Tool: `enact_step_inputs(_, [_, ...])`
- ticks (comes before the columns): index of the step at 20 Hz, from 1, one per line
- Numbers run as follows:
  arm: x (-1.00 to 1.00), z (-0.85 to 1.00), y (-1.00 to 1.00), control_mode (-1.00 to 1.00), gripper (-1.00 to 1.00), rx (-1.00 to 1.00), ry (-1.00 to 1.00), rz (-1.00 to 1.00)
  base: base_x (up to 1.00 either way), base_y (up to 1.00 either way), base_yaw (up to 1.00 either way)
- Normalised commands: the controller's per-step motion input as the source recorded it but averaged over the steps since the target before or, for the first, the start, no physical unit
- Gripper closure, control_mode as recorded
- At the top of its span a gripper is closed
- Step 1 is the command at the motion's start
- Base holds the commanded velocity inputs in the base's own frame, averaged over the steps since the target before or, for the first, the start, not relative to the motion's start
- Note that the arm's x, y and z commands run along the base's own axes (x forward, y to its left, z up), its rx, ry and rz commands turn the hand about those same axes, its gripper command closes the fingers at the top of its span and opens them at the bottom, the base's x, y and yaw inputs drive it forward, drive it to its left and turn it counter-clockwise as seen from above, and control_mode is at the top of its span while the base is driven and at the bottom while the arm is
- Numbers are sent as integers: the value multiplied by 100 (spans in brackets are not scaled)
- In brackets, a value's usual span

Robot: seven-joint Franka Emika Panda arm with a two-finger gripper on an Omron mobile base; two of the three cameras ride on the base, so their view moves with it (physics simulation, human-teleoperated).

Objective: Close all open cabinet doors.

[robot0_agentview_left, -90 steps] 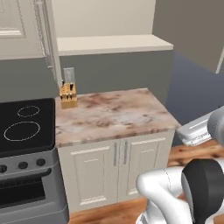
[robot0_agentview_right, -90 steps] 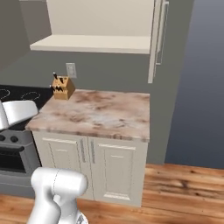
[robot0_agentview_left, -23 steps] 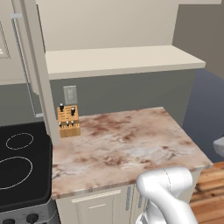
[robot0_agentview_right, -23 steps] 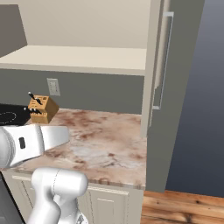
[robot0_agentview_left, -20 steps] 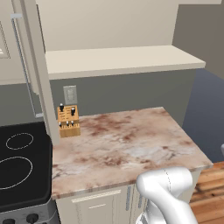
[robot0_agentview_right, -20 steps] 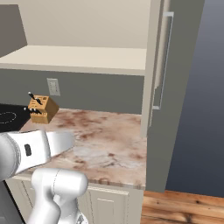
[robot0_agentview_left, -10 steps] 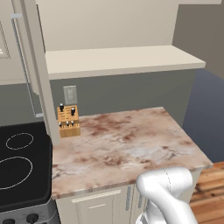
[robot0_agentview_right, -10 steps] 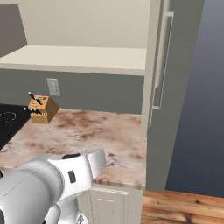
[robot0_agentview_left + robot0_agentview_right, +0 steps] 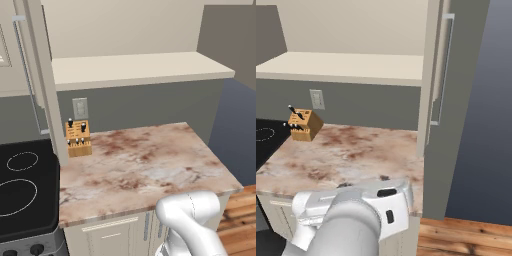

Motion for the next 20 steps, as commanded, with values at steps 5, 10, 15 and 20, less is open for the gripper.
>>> enact_step_inputs(5, [25, 0, -41, -100, -100, 0, -18, 10, 0, 0, 0])
enact_step_inputs(10, [38, 0, -37, -100, -100, 0, -12, 10, 0, 0, 0])
enact_step_inputs(15, [40, 0, -33, -100, -100, 0, -5, 10, 0, 0, 0])
enact_step_inputs(20, [41, 0, -34, -100, -100, 0, -1, 10, 0, 0, 0])
